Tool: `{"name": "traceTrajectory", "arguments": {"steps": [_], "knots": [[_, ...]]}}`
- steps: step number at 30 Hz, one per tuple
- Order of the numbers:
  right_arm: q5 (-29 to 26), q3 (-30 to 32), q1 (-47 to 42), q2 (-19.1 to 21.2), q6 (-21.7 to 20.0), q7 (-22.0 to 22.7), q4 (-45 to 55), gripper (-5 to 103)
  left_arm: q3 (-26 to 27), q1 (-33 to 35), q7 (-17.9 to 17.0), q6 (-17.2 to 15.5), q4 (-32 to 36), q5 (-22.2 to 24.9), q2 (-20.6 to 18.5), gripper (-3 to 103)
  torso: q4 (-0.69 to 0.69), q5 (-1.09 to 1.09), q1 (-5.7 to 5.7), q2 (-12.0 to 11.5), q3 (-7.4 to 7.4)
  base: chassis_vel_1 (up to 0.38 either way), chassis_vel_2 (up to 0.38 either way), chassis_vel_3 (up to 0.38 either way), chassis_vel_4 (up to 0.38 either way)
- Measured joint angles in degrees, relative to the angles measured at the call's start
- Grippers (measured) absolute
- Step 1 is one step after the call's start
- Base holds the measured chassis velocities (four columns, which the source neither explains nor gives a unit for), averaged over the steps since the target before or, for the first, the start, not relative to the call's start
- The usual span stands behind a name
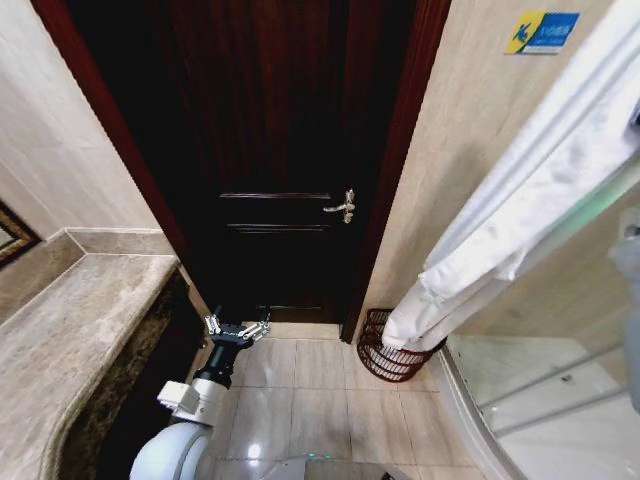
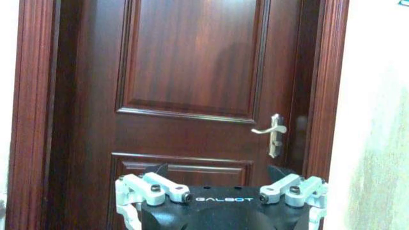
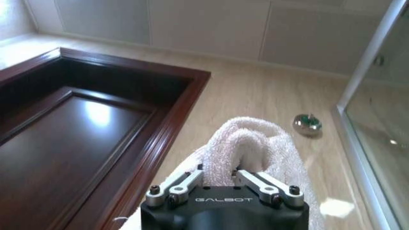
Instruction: Discard the used towel into the hamper.
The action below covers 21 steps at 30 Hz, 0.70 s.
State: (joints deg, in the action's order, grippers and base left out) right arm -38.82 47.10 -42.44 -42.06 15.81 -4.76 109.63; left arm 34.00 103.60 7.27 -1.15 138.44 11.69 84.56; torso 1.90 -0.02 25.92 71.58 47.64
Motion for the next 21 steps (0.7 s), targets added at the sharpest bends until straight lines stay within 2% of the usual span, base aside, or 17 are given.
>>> {"name": "traceTrajectory", "arguments": {"steps": [7, 12, 21], "knots": [[2.8, -1.6, -2.7, -3.5, 1.5, -1.1, -2.4, 10, 0.0, 0.0, 0.0, 0.0, 0.0, 0.0, 0.0, 100, -0.02, 0.06, 0.0, 0.0, 0.0, 0.0, 0.0, 0.0, 0.0], [3.3, -5.2, 3.7, -3.1, 1.5, -0.9, -5.5, 10, 0.0, 0.0, 0.0, 0.0, 0.0, 0.0, 0.0, 100, 0.0, -0.03, 0.0, 0.0, 0.0, 0.0, 0.0, 0.0, 0.0], [4.1, -10.0, 11.1, -2.8, 1.5, -0.6, -10.5, 10, 0.0, 0.0, 0.0, 0.0, 0.0, 0.0, 0.0, 100, 0.0, 0.02, 0.0, 0.0, 0.0, 0.0, 0.0, 0.0, 0.0]]}}
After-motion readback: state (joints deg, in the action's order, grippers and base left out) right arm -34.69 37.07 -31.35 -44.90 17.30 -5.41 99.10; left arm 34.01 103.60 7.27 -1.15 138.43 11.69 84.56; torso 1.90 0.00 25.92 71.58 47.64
